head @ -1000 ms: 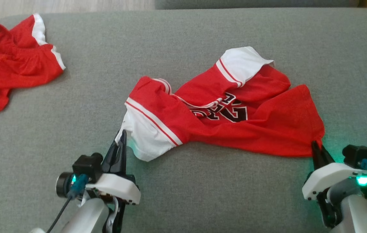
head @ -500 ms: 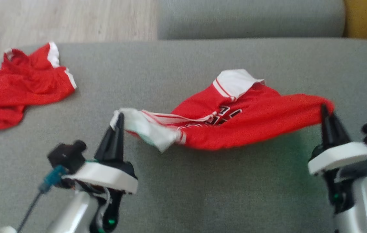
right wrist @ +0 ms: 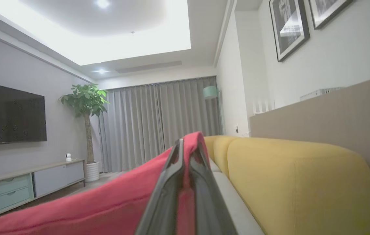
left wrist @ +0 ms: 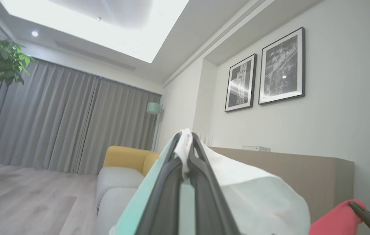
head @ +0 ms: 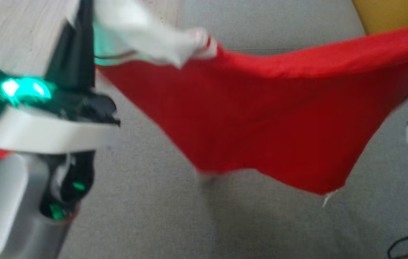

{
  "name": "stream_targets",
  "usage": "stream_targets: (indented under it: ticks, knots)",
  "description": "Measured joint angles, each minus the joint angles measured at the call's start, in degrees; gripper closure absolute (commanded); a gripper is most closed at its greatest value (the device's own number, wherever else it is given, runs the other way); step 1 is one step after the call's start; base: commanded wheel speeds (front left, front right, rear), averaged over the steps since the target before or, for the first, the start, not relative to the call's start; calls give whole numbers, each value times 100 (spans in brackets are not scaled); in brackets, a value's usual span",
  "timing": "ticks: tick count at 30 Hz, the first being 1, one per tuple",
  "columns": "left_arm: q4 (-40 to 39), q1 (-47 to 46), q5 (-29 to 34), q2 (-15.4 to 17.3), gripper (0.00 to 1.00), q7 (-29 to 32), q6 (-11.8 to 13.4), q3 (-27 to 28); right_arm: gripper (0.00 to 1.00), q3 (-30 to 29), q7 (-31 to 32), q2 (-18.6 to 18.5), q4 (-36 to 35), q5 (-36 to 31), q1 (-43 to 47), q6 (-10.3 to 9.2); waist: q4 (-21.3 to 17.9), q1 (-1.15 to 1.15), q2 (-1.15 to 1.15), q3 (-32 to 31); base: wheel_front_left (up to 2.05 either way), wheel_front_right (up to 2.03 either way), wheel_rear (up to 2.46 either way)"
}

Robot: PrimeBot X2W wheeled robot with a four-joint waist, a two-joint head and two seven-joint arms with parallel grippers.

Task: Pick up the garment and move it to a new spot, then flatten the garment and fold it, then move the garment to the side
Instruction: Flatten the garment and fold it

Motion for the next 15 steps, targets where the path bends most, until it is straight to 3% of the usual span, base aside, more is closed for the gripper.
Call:
stream_targets:
  ticks: [8,15]
  knots:
    - [-143,-1167,99,118,100,671,43,-11,100,-13,805,-2,-755,-250,-474,0,-69,0,0,166,0,0,0]
    - [878,-2061,131,75,100,961,-121,-175,100,331,1148,-151,88,-361,-1335,0,-124,2,0,759,0,0,0]
